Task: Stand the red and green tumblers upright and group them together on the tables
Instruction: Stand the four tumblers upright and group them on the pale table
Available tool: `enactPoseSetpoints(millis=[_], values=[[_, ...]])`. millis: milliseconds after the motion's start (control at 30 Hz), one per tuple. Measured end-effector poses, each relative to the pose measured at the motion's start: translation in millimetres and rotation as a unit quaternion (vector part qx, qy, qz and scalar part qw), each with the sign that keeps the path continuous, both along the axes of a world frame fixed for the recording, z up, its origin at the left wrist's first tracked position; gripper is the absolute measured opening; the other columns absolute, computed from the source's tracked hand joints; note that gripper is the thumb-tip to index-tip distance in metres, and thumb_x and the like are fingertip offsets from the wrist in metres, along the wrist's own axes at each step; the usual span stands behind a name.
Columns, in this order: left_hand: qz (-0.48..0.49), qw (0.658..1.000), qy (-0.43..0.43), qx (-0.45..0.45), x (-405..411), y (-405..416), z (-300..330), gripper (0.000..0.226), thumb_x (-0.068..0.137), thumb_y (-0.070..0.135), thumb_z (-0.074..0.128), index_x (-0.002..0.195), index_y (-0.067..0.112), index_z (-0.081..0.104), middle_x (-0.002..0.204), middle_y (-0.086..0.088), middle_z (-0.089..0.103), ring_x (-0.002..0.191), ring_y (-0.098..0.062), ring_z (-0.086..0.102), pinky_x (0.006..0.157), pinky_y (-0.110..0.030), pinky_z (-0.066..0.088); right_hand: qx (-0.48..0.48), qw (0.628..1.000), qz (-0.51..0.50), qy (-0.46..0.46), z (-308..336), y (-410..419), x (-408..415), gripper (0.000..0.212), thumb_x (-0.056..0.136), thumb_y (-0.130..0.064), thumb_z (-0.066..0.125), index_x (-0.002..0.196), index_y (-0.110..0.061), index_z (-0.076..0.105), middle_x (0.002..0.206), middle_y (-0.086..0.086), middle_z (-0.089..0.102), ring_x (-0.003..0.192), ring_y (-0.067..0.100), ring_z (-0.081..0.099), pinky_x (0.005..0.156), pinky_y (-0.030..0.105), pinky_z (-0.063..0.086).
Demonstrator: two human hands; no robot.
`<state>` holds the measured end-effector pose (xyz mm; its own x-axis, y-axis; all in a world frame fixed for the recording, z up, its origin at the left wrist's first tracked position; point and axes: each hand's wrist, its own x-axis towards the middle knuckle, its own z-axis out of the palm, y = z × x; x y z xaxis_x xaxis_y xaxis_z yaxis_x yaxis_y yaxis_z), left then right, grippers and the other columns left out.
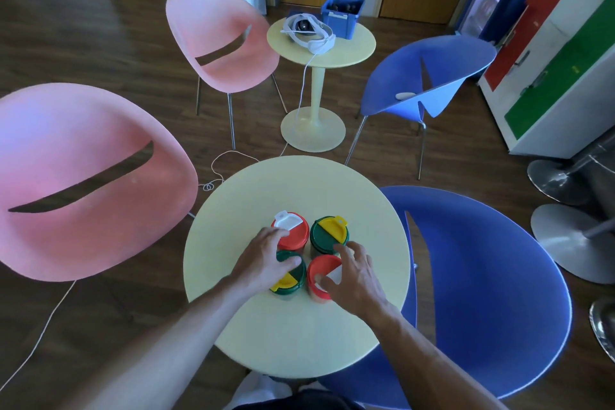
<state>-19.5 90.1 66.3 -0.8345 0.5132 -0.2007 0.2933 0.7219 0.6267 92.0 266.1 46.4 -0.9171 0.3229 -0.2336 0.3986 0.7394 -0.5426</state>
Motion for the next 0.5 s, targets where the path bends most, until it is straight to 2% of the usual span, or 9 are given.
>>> enactPoseSetpoints(millis=[100, 200, 367, 433, 500], values=[[-0.019, 0.999, -0.002, -0.034, -11.8, 12.6, 20.1, 0.068, 0.077, 0.043, 0.072, 0.135, 0.017, 0.048, 0.141, -0.006, 0.047, 0.128, -0.021, 0.045, 0.103, -0.03, 0.037, 0.011, 1.0, 0.02, 0.013, 20.3, 11.9, -16.1, 0.065, 0.084, -0.043, 0.063, 0.14, -0.02, 0.039, 0.145, 0.003, 0.04, 0.128, 0.026, 0.041, 0.099, 0.036, 0.042], [-0.034, 0.997, -0.02, -0.073, -17.7, 21.2, 36.2, 0.074, 0.075, 0.045, 0.072, 0.138, 0.018, 0.044, 0.146, -0.005, 0.043, 0.132, -0.023, 0.041, 0.104, -0.032, 0.037, 0.035, 0.998, 0.046, 0.016, 43.1, 21.2, -29.6, 0.064, 0.085, -0.041, 0.062, 0.141, -0.019, 0.041, 0.144, 0.002, 0.044, 0.129, 0.025, 0.044, 0.099, 0.036, 0.043], [-0.07, 0.994, -0.005, -0.081, -7.3, 25.2, 48.6, 0.06, 0.075, 0.045, 0.071, 0.126, 0.021, 0.053, 0.129, -0.002, 0.055, 0.122, -0.022, 0.048, 0.097, -0.036, 0.044, 0.072, 0.996, 0.05, 0.003, 64.1, 21.0, -19.7, 0.063, 0.086, -0.041, 0.061, 0.142, -0.019, 0.041, 0.144, 0.001, 0.044, 0.129, 0.023, 0.044, 0.095, 0.037, 0.044], [-0.1, 0.992, 0.006, -0.074, -1.6, 26.7, 51.4, 0.053, 0.072, 0.048, 0.069, 0.117, 0.023, 0.056, 0.118, 0.0, 0.058, 0.117, -0.022, 0.05, 0.094, -0.037, 0.046, 0.083, 0.996, 0.033, 0.003, 68.1, 18.3, -9.1, 0.062, 0.087, -0.043, 0.06, 0.141, -0.02, 0.041, 0.145, 0.001, 0.044, 0.13, 0.023, 0.043, 0.097, 0.038, 0.045], [-0.13, 0.989, 0.017, -0.071, 3.7, 27.4, 52.4, 0.052, 0.072, 0.048, 0.068, 0.116, 0.023, 0.056, 0.117, -0.002, 0.058, 0.118, -0.024, 0.049, 0.093, -0.037, 0.045, 0.093, 0.995, 0.016, 0.005, 70.9, 13.8, 5.0, 0.062, 0.087, -0.044, 0.06, 0.141, -0.018, 0.041, 0.145, 0.002, 0.044, 0.13, 0.024, 0.043, 0.1, 0.039, 0.043]])
